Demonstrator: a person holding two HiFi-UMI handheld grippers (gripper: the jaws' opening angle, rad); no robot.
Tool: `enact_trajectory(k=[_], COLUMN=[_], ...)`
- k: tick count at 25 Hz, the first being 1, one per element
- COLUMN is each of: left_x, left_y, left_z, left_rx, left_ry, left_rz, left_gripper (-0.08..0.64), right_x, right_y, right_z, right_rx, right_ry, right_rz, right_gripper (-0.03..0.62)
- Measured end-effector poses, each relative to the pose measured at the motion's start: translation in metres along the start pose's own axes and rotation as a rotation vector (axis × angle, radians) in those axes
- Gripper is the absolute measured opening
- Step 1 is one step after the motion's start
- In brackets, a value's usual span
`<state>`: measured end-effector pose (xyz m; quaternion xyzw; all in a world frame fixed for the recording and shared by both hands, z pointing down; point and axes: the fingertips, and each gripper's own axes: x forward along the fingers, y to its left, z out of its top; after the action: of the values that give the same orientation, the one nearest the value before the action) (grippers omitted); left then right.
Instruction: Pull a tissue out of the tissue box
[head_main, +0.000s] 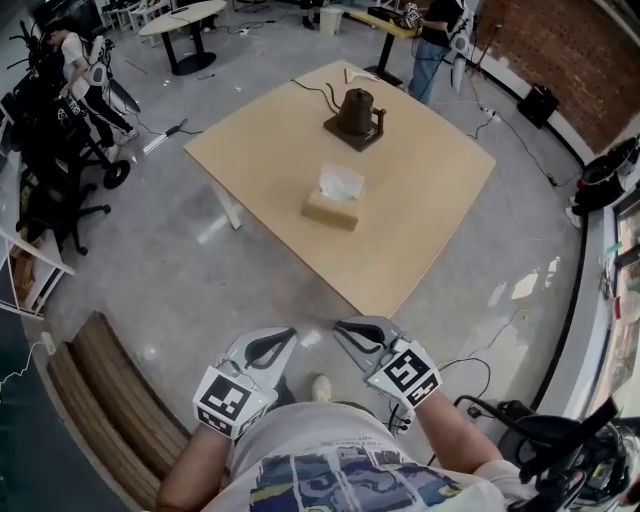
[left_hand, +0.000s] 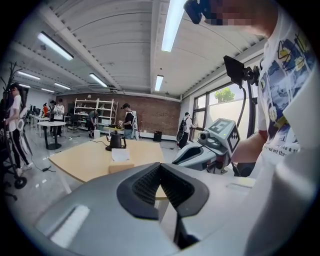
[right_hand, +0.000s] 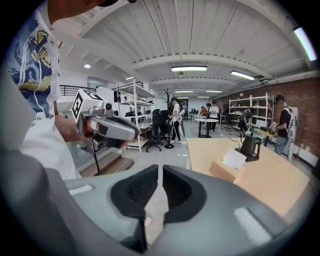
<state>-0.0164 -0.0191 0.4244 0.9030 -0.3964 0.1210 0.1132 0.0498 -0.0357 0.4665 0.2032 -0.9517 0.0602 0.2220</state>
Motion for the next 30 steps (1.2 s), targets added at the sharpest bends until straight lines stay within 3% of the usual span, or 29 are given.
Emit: enact_trajectory(k=[9,15,21,26,30], left_x=[0.023,0.029,0.048,0.077,0.101], left_y=[0.087,0.134,0.161,0.175,0.176], left_z=[0.022,0.020,0.020,0.033,0.050], left_rx=[0.023,0.046,0.021,-0.004,0.019], left_ry=[0.023,0.043,0.051,0.044,0.044], left_rz=[-0.137,-0.202,-0.207,-0.181,-0.168], left_gripper=[0.000,0.000,0.000,0.000,0.000], right_x=[0.060,0.096,0.113,0.116,0.110], right_y=[-0.051,-0.078,-0.112,-0.171,-0.229], right_z=[0.046,0.055,0.054,0.051,0.046], right_rx=[0.042,0.059,0.048,0.004,-0.032], right_ry=[-0.010,-0.007,0.023,0.072,0.096], right_rz=[-0.108,-0.198,-0.202,-0.214,-0.245], right_gripper=[0.031,0.031,0.060,0.084,0.085])
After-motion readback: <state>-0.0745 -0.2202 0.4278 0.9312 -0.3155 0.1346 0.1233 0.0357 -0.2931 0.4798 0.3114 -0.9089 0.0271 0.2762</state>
